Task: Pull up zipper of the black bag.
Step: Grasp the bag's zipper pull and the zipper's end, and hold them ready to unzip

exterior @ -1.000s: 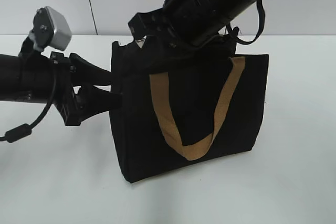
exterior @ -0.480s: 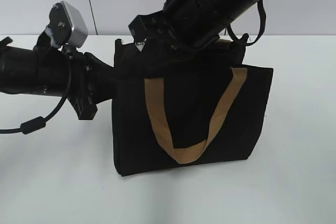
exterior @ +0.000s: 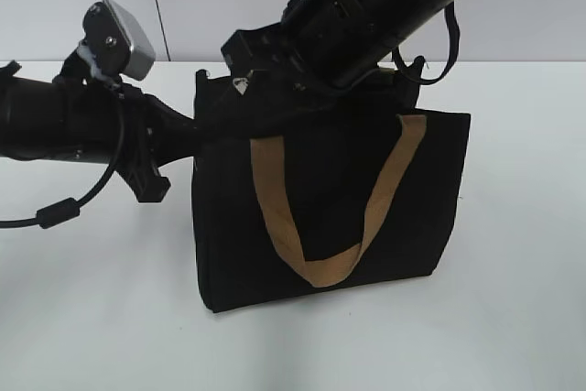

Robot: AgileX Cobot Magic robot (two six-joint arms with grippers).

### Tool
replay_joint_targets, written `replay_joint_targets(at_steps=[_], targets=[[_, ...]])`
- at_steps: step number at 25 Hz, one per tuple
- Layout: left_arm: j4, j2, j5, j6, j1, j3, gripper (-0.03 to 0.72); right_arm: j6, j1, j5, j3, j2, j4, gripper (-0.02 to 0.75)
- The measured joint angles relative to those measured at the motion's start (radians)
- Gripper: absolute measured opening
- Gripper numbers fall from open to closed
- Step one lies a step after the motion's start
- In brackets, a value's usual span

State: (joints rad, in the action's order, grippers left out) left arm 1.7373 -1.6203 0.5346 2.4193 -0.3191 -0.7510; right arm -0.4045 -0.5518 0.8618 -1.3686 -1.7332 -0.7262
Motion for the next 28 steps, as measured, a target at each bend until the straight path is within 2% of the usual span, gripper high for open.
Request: replay_joint_targets(at_steps=[7, 13, 18, 24, 28], targets=[[-0.024, 0.015, -0.036, -0.018, -0.001, -0.003, -0.01, 0.026, 0.0, -0.001, 0.003, 0.0, -0.014, -0.001], [-0.037, 0.019, -0.051, -0.019, 0.002, -0.005, -0.01, 0.179, 0.007, 0.0, 0.003, 0.0, -0.027, -0.001], [-0.037, 0.019, -0.045, -0.026, 0.026, -0.006, -0.01, 0.316, 0.056, 0.034, 0.003, 0.0, -0.051, -0.001], [-0.037, 0.019, -0.036, -0.026, 0.026, -0.006, -0.01, 0.328, 0.084, 0.073, 0.005, 0.0, -0.168, -0.001], [-0.04, 0.021, -0.042, -0.026, 0.027, -0.008, -0.01, 0.31, 0.111, 0.105, 0.006, -0.002, -0.197, -0.001]])
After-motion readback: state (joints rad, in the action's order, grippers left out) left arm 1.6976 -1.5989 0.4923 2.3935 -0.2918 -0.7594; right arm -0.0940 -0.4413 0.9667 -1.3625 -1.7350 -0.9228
